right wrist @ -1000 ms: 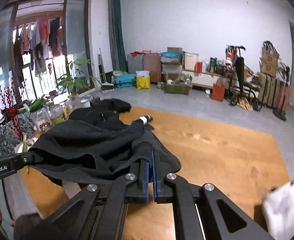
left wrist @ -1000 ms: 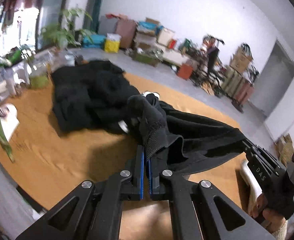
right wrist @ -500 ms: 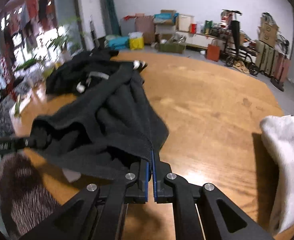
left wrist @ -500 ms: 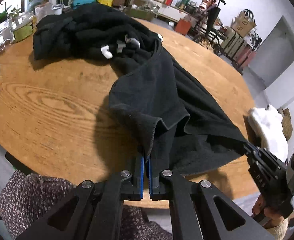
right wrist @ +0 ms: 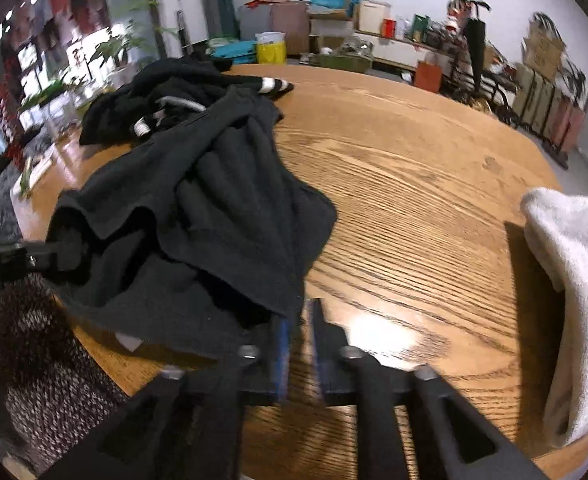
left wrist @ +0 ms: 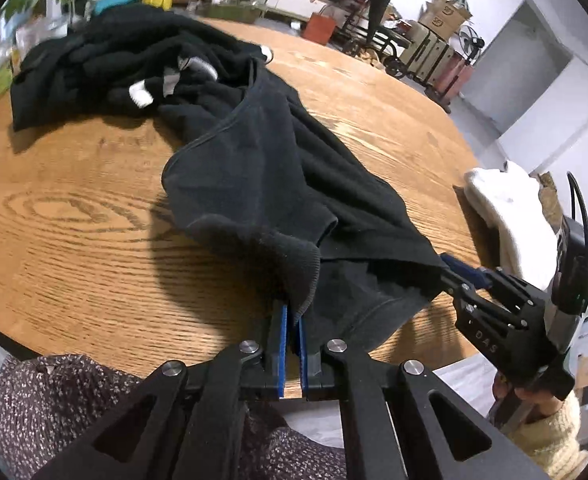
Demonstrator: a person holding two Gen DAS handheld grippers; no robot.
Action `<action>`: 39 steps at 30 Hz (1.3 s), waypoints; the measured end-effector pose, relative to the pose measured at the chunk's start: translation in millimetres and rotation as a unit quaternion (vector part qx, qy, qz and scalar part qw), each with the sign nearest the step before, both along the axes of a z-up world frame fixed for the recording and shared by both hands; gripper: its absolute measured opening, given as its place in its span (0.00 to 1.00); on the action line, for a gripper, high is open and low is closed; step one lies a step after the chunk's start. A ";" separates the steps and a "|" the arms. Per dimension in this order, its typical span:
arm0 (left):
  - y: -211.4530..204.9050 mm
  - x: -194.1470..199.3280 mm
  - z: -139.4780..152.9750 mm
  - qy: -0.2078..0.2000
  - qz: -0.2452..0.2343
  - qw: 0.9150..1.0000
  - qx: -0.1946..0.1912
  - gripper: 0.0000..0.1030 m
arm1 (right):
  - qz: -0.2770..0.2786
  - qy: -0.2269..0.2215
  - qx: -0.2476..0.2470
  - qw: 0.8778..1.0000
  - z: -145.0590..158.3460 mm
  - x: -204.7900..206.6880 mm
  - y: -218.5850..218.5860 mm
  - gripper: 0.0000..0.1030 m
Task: Fold clothes
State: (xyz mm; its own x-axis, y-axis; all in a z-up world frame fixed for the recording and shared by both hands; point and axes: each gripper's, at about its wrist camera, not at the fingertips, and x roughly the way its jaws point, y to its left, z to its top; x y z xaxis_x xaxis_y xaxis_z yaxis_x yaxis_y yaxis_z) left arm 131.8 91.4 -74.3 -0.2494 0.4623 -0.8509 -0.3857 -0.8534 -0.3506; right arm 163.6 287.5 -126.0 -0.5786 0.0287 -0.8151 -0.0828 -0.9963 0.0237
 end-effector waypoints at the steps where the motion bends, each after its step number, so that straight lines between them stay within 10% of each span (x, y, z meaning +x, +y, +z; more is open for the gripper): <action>1: -4.8 -4.6 -0.9 -0.015 0.007 1.000 0.003 0.16 | -0.004 0.003 0.003 1.000 4.1 0.2 3.4 0.48; 3: -15.0 -13.1 -0.4 -0.044 0.022 0.999 -0.003 0.59 | -0.006 0.011 0.011 1.000 13.2 0.5 9.5 0.53; 4: -21.1 -17.4 2.8 -0.051 0.029 0.998 -0.001 0.64 | -0.006 0.015 0.016 1.000 18.4 -1.6 11.0 0.54; 11: -54.6 -50.6 44.8 -0.004 0.072 0.997 0.009 0.67 | 0.021 0.057 -0.004 0.998 51.5 -35.6 3.8 0.57; 23: -37.0 -154.3 27.4 0.000 0.125 0.992 0.007 0.67 | 0.027 0.099 -0.004 0.995 81.5 -86.0 15.6 0.70; 28: 3.2 -201.4 32.7 0.092 0.135 0.983 -0.085 0.67 | 0.067 0.048 -0.022 0.996 41.8 -131.7 -13.7 0.69; 35: 33.2 -246.4 -17.3 0.052 0.114 0.981 -0.146 0.66 | 0.109 0.014 -0.055 0.992 1.3 -165.3 -54.4 0.69; 39: 24.6 -251.7 -6.8 0.086 0.128 0.982 -0.112 0.19 | 0.119 0.002 -0.049 0.992 -14.3 -171.3 -63.5 0.70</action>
